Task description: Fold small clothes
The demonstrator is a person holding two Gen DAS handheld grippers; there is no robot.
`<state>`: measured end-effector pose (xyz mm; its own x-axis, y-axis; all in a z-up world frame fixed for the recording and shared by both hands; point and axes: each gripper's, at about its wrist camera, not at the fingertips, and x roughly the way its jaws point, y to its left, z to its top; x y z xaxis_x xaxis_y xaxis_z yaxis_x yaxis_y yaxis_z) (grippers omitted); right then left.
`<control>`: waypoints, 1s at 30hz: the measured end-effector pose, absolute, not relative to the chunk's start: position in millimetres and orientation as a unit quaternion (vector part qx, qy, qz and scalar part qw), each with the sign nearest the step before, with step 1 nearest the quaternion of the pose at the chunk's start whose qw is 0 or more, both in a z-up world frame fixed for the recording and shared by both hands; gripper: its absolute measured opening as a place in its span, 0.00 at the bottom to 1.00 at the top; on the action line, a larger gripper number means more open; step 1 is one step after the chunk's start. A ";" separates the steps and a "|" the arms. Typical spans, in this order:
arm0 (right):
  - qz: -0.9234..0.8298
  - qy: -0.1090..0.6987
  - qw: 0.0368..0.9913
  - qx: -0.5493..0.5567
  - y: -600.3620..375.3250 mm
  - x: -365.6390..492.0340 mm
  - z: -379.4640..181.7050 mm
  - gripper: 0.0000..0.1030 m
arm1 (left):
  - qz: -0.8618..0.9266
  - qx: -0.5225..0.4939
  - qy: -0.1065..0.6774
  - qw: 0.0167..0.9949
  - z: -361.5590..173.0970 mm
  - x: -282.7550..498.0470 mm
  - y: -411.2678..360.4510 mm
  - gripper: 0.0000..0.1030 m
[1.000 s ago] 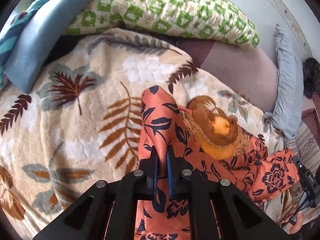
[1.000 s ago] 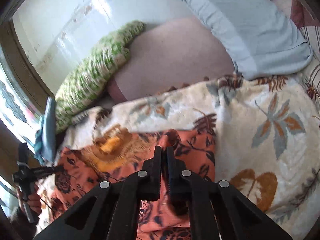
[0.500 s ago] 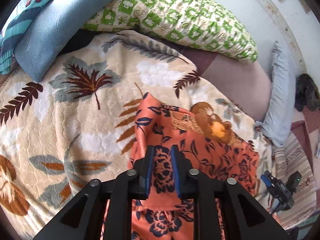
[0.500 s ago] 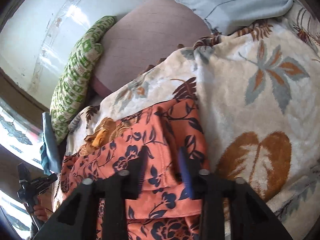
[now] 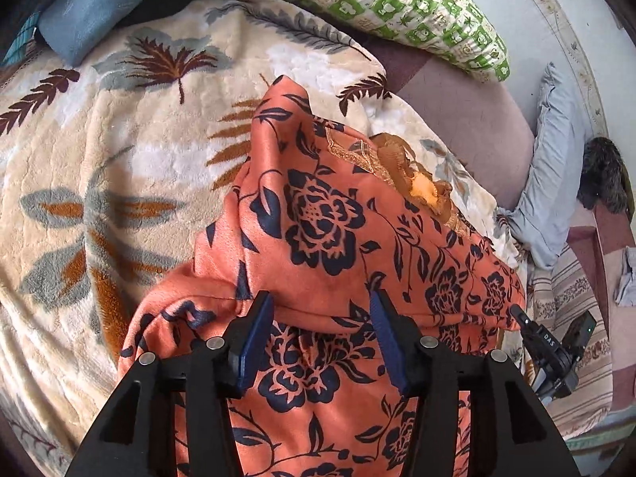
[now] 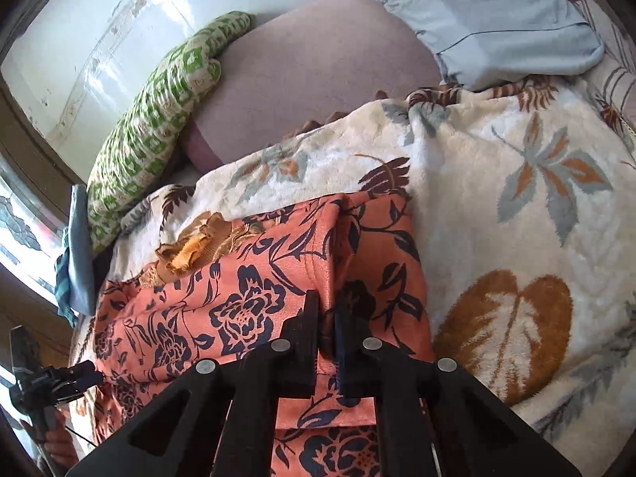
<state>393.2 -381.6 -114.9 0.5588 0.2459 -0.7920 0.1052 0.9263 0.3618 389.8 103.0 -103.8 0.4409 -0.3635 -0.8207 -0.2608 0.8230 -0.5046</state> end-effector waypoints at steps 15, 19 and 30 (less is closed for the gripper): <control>0.055 0.434 0.880 0.186 -361.2 384.2 -107.3 0.31 | -0.023 -0.208 0.499 0.841 -79.6 419.5 78.2 0.49; 0.019 0.508 0.842 0.180 -361.4 392.6 -158.2 0.24 | 0.004 -0.162 0.555 0.816 -133.0 436.4 49.8 0.49; 0.029 0.481 0.858 0.180 -359.9 347.0 -105.6 0.38 | -0.021 -0.214 0.541 0.813 -80.6 394.4 86.8 0.47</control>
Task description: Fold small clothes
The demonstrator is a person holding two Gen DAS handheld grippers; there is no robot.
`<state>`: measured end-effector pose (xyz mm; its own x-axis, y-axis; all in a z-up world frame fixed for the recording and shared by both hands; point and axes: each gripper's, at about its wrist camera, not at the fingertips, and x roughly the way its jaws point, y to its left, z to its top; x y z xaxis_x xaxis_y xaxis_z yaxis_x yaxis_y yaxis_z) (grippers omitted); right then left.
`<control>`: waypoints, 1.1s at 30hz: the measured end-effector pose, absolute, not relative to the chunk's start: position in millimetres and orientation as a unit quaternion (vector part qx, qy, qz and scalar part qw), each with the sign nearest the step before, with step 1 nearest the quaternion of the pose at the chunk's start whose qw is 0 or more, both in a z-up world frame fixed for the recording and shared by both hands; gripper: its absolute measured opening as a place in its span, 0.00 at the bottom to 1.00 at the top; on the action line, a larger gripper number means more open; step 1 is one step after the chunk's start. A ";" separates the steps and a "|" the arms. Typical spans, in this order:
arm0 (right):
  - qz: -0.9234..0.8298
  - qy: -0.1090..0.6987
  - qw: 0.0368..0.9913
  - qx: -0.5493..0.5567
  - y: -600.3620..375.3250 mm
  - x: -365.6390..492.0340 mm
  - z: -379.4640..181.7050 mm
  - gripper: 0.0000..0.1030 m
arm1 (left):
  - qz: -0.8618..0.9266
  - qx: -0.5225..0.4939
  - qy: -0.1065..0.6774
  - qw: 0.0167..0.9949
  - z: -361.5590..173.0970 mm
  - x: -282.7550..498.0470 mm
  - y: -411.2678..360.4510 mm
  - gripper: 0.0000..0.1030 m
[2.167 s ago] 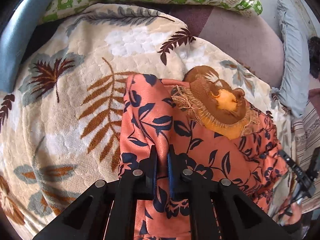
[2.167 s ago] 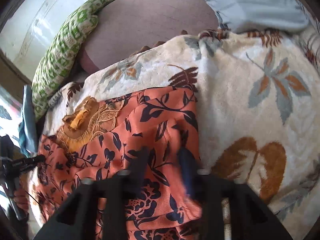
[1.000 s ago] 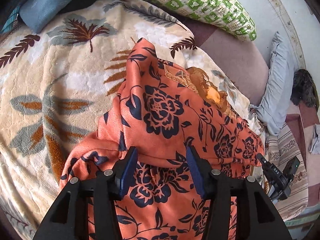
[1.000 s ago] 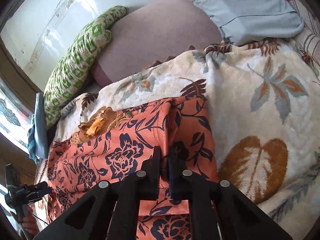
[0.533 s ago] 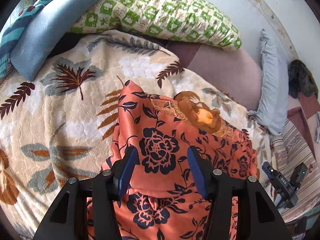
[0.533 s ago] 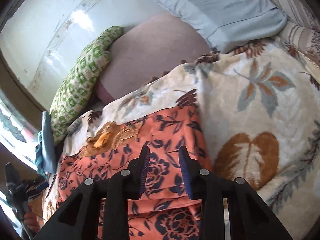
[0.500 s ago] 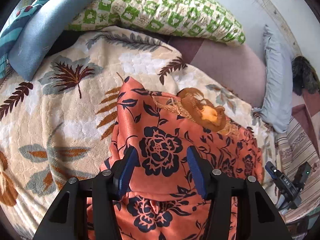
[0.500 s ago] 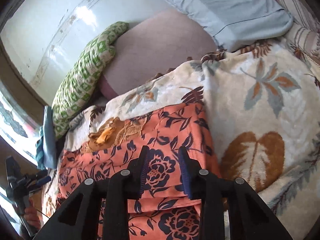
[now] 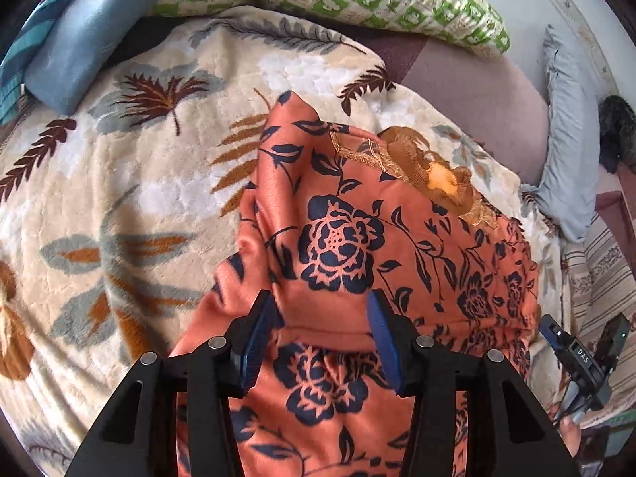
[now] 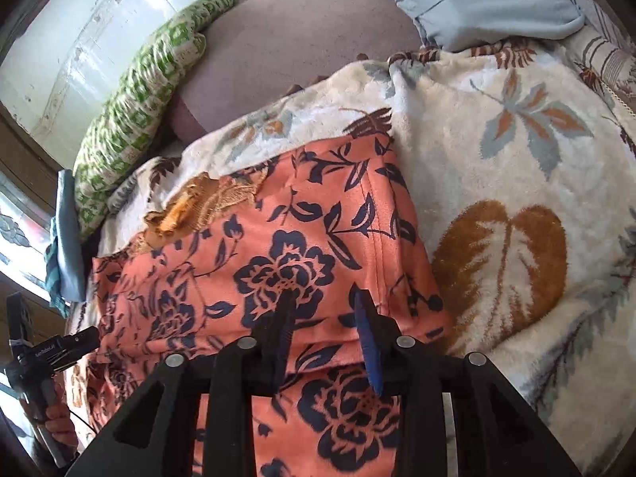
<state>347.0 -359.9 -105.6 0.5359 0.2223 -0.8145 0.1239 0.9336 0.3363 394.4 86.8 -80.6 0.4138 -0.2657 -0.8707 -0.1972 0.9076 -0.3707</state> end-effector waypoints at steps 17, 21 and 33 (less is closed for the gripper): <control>0.049 0.520 0.823 0.223 -417.8 157.3 -106.2 0.58 | -0.066 -0.204 0.583 0.784 -69.8 218.7 166.7 0.54; 0.072 0.538 0.805 0.239 -416.7 141.0 -126.8 0.58 | -0.074 -0.203 0.599 0.771 -81.7 206.7 163.6 0.54; 0.186 0.545 0.783 0.236 -383.1 111.6 -138.3 0.58 | -0.104 -0.199 0.609 0.760 -98.1 181.4 142.3 0.68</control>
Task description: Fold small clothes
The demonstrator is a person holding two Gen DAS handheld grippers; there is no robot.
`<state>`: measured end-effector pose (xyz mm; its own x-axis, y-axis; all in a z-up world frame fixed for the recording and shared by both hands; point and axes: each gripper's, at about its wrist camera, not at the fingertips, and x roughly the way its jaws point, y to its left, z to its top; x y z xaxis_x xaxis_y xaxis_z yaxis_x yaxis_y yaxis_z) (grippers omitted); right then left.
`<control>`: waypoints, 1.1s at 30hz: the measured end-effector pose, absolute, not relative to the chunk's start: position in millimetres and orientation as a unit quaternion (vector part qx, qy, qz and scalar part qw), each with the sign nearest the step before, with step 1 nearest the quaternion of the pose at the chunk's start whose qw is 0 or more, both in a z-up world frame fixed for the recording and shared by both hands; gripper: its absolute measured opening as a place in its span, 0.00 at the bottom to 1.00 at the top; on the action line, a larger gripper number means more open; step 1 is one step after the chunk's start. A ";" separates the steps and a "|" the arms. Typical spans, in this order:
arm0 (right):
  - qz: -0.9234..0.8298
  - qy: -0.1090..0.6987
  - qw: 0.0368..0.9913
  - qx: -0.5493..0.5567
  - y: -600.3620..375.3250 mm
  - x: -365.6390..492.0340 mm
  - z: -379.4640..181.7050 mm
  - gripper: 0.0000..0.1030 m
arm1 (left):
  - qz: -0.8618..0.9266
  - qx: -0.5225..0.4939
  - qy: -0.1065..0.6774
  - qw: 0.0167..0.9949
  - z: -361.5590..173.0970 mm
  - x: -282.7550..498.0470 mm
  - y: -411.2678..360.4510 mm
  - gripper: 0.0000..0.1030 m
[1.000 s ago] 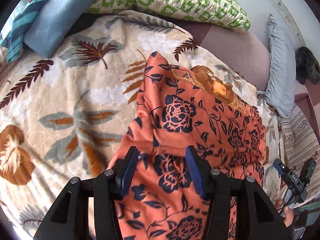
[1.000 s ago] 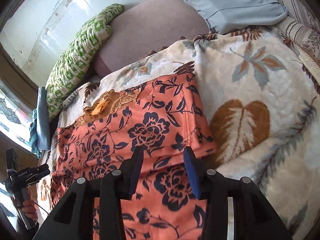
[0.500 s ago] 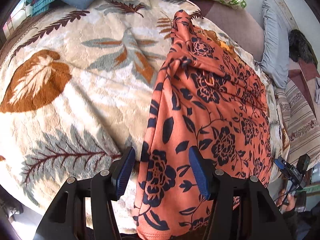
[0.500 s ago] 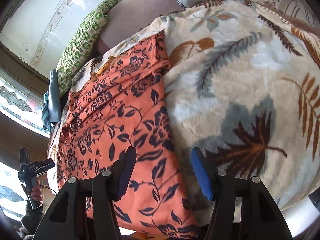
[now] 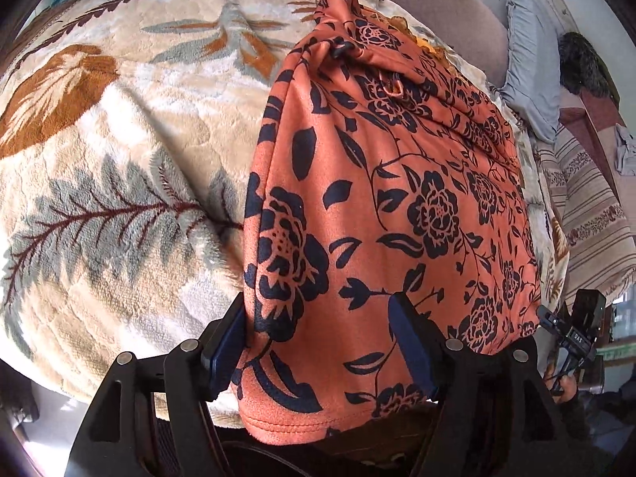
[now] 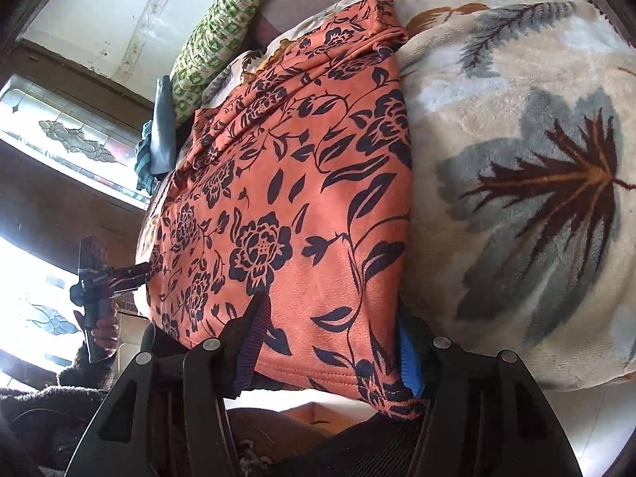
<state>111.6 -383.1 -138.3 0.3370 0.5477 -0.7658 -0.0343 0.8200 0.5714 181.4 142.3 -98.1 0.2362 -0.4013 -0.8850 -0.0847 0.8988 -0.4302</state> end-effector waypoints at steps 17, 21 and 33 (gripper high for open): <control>0.151 0.563 0.783 0.219 -396.3 112.1 -151.4 0.10 | -0.123 -0.190 0.607 0.762 -108.2 172.5 125.4 0.33; 0.173 0.542 0.762 0.308 -404.9 108.9 -147.1 0.09 | -0.143 -0.247 0.603 0.745 -108.8 168.4 139.9 0.07; 0.177 0.538 0.732 0.379 -411.3 114.9 -150.4 0.09 | -0.175 -0.274 0.564 0.759 -88.0 168.0 136.0 0.07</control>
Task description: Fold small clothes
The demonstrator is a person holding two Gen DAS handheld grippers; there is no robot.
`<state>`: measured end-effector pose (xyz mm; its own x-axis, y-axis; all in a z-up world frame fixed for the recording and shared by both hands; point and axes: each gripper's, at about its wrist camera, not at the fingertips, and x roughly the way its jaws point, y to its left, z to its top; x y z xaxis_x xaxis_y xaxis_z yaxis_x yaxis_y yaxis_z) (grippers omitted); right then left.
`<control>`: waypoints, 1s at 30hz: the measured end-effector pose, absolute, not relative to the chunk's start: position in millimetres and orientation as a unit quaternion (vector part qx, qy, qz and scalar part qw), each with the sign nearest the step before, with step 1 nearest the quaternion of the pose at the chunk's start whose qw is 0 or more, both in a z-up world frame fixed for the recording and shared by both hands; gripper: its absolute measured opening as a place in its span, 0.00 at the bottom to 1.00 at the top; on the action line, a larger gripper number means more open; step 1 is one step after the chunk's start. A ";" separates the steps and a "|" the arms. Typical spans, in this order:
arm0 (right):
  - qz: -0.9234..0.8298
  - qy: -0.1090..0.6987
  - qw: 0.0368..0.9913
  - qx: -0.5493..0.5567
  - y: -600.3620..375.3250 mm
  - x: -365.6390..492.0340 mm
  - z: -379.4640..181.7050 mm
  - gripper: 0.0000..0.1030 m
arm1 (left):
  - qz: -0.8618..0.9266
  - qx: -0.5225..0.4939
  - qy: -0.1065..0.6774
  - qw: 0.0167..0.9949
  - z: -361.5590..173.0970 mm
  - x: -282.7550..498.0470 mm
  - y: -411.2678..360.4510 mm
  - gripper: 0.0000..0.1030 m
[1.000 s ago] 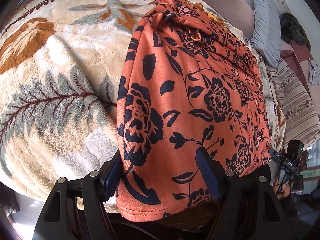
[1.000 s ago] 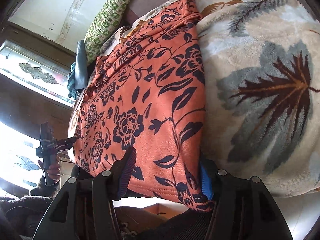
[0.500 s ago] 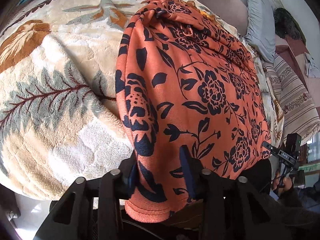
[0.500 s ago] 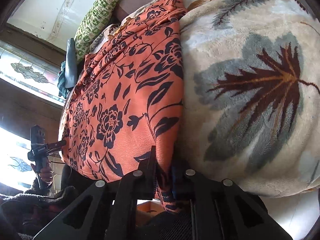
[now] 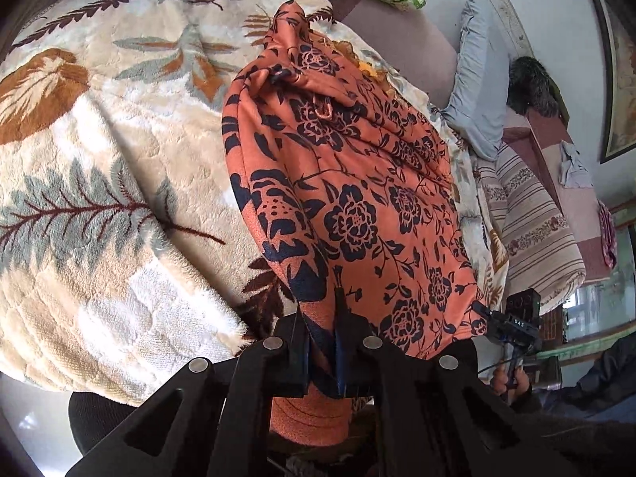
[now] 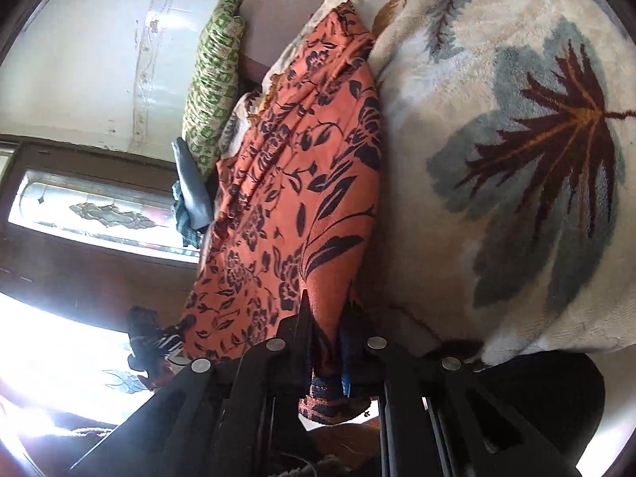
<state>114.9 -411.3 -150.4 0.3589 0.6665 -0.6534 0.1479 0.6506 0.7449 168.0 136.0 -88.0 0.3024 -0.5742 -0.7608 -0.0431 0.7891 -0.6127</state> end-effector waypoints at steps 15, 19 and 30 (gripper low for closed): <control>0.193 0.552 0.725 0.365 -401.1 122.8 -148.2 0.08 | -0.189 -0.282 0.590 0.732 -107.1 187.5 117.1 0.06; 0.218 0.498 0.712 0.443 -405.1 127.8 -134.4 0.08 | -0.204 -0.326 0.552 0.740 -85.5 188.4 124.5 0.06; 0.272 0.378 0.697 0.546 -402.8 202.1 -100.8 0.08 | -0.220 -0.362 0.460 0.780 -19.9 258.3 137.9 0.07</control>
<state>202.1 -402.8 -100.8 0.5666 0.7914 -0.2294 0.0339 0.2558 0.9661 258.3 137.9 -19.9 0.4799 -0.6759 -0.5593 0.0094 0.6415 -0.7671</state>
